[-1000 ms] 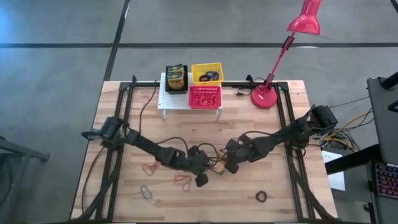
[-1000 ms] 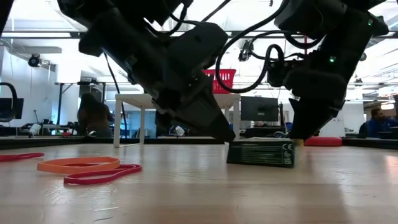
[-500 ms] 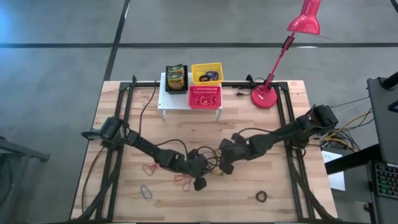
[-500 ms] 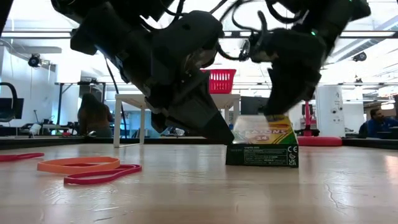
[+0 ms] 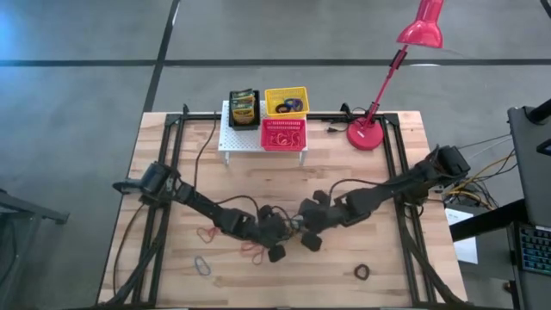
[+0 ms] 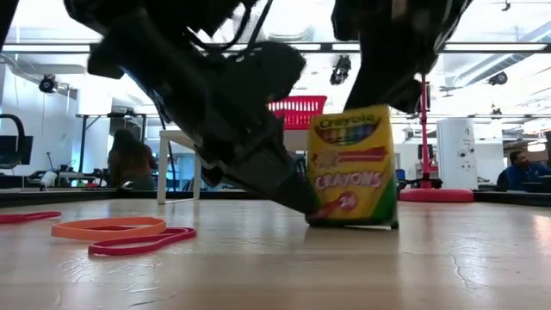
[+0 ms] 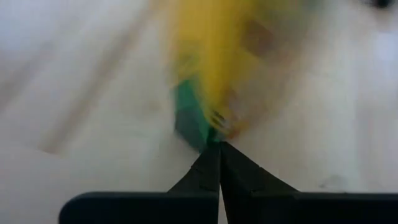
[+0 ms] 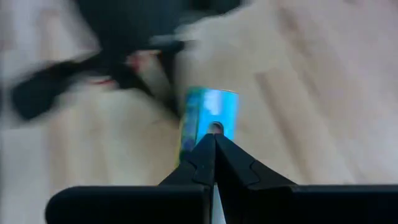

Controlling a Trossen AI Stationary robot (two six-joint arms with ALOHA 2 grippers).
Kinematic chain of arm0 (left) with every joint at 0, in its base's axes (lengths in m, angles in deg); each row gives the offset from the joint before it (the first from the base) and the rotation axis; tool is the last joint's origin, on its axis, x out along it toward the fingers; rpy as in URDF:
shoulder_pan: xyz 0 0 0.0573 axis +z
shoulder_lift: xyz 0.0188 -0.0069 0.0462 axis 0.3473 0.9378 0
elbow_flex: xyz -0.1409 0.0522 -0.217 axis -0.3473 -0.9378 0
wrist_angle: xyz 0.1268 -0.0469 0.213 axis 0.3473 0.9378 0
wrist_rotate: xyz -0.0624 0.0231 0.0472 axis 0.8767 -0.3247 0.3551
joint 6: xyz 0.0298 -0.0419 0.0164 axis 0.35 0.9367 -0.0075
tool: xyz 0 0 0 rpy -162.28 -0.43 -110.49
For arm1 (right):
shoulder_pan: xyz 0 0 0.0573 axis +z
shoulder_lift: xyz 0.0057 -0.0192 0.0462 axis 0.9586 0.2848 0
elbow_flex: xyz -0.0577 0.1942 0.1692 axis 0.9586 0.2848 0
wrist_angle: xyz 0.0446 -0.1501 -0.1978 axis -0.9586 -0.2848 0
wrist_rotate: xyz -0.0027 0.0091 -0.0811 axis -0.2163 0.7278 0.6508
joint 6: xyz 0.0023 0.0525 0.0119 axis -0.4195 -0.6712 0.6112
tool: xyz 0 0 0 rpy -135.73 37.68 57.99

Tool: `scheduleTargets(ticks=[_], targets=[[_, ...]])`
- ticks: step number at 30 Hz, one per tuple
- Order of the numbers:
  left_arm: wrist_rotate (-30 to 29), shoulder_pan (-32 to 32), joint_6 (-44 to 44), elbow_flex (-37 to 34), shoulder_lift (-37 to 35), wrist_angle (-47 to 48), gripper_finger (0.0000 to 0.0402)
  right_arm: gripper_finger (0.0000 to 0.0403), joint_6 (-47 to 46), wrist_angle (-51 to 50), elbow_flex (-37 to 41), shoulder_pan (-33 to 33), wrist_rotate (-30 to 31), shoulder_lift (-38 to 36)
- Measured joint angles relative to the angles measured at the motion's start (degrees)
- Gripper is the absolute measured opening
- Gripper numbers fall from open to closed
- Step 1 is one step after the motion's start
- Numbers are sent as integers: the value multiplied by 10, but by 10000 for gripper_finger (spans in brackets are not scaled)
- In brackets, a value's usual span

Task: Pick & Place Office Desk Supplies
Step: Put the crayon box into the black bin on the shelf

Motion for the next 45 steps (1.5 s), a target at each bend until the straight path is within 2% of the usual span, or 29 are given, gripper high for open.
scheduleTargets(ticks=[5, 12, 20, 27, 35, 39, 45], targets=[[-26, -2, 8, 0, -16, 37, 4, 8, 0, -6, -10, 20, -3, 2], [-19, -10, 20, 0, -46, 93, 4, 8, 8, -5, -8, 29, 33, 3], [-35, -30, 7, 1, -61, 95, 4, 13, 62, -18, -45, 28, 37, -4], [-53, -41, 7, 1, -61, 94, 4, 82, 70, -45, -65, 28, -2, -4], [-63, -41, 7, 1, -61, 94, 4, 172, 66, -21, -23, 35, 27, -4], [-63, -41, 7, 1, -61, 94, 4, 188, 64, -20, -18, 38, 28, -4], [-65, -41, 6, 1, -61, 94, 4, 180, 81, -19, -20, 43, 31, -4]])
